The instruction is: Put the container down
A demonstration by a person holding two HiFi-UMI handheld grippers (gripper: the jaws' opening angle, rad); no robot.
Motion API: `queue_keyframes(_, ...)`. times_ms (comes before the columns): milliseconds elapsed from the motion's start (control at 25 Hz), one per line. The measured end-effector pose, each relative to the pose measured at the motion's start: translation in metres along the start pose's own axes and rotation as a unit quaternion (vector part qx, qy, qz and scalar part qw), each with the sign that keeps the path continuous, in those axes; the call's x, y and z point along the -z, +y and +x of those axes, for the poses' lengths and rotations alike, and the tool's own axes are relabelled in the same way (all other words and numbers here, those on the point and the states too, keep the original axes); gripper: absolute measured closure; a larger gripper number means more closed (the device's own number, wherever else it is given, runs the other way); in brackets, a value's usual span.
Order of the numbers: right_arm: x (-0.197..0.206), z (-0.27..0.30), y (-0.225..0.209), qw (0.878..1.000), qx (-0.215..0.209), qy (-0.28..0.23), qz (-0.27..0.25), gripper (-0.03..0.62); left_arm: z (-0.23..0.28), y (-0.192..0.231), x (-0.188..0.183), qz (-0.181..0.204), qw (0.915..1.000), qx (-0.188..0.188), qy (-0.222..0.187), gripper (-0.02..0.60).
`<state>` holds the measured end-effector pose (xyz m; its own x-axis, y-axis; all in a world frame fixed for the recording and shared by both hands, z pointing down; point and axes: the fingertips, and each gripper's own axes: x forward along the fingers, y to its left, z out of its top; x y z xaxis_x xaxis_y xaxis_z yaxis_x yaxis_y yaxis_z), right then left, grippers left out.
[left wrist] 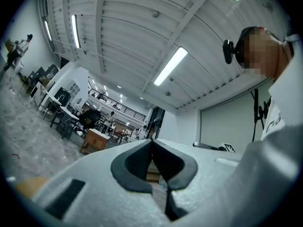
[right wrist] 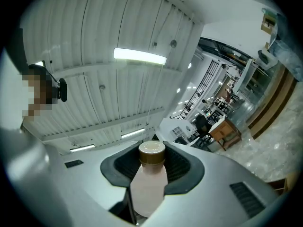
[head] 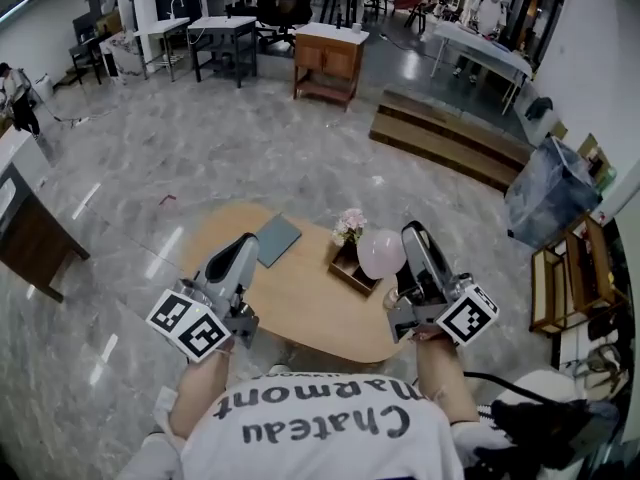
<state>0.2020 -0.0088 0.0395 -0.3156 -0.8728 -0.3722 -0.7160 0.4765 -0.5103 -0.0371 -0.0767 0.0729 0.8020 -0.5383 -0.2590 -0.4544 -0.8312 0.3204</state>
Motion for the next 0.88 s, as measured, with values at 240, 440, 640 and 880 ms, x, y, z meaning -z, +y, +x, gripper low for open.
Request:
queue_keyframes(240,0.019,0.056,-0.014,1.0,0.015,-0.016,-0.011,0.461,0.026,0.058,-0.016,0.014,0.9993,0.033,0.006,0.566)
queue_keyframes(440,0.058,0.088,-0.037,0.999,0.037,-0.006,0.01,0.461,0.033,0.103,-0.004,0.0,0.9984,0.054,0.02,0.566)
queue_keyframes(640,0.091,0.106,-0.072,0.997,0.07,0.018,0.038,0.461,0.041,0.126,0.011,-0.023,0.9963,0.083,0.007,0.566)
queue_keyframes(880,0.137,0.122,-0.104,0.992,0.084,0.065,0.067,0.461,0.046,0.16,0.051,-0.03,0.9978,0.047,0.037,0.566)
